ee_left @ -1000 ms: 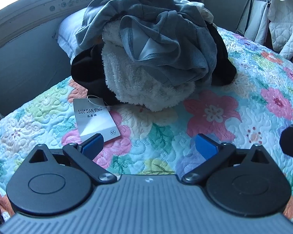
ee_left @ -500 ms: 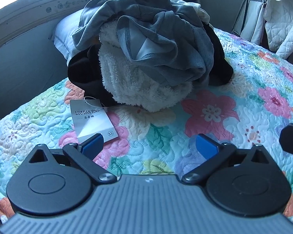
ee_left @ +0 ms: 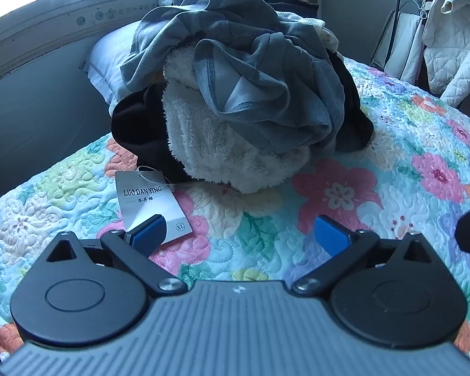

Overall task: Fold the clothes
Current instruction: 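Move both grippers toward the clothes pile on the bed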

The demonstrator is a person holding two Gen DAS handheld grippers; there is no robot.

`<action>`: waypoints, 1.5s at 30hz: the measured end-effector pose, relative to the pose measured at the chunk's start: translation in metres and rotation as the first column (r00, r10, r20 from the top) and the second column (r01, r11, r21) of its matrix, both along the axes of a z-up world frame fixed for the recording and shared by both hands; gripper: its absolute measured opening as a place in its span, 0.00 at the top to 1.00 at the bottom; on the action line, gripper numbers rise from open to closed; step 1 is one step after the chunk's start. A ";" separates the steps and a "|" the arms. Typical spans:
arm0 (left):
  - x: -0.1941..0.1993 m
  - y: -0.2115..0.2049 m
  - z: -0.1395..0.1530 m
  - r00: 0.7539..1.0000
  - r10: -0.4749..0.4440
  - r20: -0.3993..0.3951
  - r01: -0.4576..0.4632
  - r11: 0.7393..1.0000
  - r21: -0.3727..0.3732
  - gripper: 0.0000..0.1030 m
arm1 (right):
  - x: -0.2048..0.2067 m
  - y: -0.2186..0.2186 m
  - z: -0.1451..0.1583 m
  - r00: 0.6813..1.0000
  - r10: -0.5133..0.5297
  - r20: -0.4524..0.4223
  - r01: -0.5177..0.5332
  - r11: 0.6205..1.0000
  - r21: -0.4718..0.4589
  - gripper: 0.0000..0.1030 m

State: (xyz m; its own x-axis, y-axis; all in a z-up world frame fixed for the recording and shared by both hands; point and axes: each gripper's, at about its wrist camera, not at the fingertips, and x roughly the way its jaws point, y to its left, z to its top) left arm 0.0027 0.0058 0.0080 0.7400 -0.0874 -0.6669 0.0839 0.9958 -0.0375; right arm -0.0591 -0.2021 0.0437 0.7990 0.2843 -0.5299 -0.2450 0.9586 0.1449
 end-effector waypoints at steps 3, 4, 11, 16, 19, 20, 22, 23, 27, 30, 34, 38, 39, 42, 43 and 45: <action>0.001 0.001 0.000 1.000 0.008 0.004 -0.008 1.000 -0.004 0.00 | 0.000 -0.002 0.004 1.000 -0.012 0.009 0.011 1.000 0.011 0.00; 0.000 0.001 -0.001 1.000 0.010 0.004 -0.010 1.000 -0.006 0.00 | 0.000 -0.003 0.004 1.000 -0.020 0.010 0.020 1.000 0.022 0.00; -0.006 0.003 0.002 1.000 0.012 0.023 -0.012 0.999 -0.037 0.00 | -0.006 -0.009 0.010 0.999 -0.038 0.003 0.037 0.998 0.044 0.00; -0.008 0.003 0.013 0.998 0.014 0.065 -0.010 0.998 -0.060 0.00 | 0.000 -0.016 0.021 1.000 -0.012 -0.005 0.013 0.997 0.071 0.00; -0.011 0.004 0.016 0.997 0.011 0.081 -0.007 0.999 -0.054 0.00 | 0.005 -0.016 0.029 1.000 0.014 -0.019 -0.012 0.995 0.103 0.00; -0.010 0.005 0.016 0.996 0.016 0.085 -0.012 0.998 -0.055 0.00 | 0.007 -0.014 0.032 1.000 0.025 -0.019 -0.023 0.994 0.104 0.00; -0.010 0.008 0.018 0.996 0.025 0.087 -0.020 0.998 -0.063 0.00 | 0.009 -0.009 0.038 0.999 0.052 -0.016 -0.050 0.994 0.100 0.00; -0.009 0.010 0.019 0.996 0.029 0.088 -0.023 0.997 -0.069 0.00 | 0.009 -0.006 0.041 0.998 0.065 -0.013 -0.063 0.993 0.098 0.00; -0.008 0.015 0.021 0.994 0.042 0.098 -0.034 0.996 -0.077 0.00 | 0.014 0.002 0.052 0.994 0.109 -0.001 -0.108 0.987 0.122 0.00; -0.006 0.012 0.013 0.996 0.069 0.063 -0.062 0.992 -0.111 0.00 | 0.020 0.003 0.056 0.992 0.123 -0.001 -0.121 0.980 0.156 0.00; -0.003 0.003 0.001 0.997 0.062 0.037 -0.058 0.993 -0.102 0.00 | 0.033 0.003 0.061 0.994 0.112 -0.006 -0.109 0.978 0.177 0.00; 0.001 0.013 0.001 0.991 0.117 0.064 -0.112 0.990 -0.080 0.00 | 0.048 0.004 0.058 0.994 0.113 -0.012 -0.109 0.980 0.166 0.00; 0.003 0.017 0.001 0.990 0.127 0.062 -0.122 0.989 -0.082 0.00 | 0.053 0.005 0.055 0.993 0.115 -0.013 -0.111 0.980 0.164 0.00; 0.012 0.018 0.002 0.986 0.150 0.070 -0.146 0.987 -0.060 0.00 | 0.069 0.003 0.038 0.994 0.108 -0.028 -0.102 0.982 0.158 0.00; 0.016 0.018 0.003 0.985 0.156 0.078 -0.152 0.987 -0.051 0.00 | 0.075 0.003 0.031 0.994 0.104 -0.032 -0.098 0.983 0.157 0.00; 0.026 0.014 0.004 0.981 0.169 0.093 -0.166 0.985 -0.036 0.00 | 0.087 0.003 0.016 0.995 0.096 -0.040 -0.088 0.984 0.153 0.00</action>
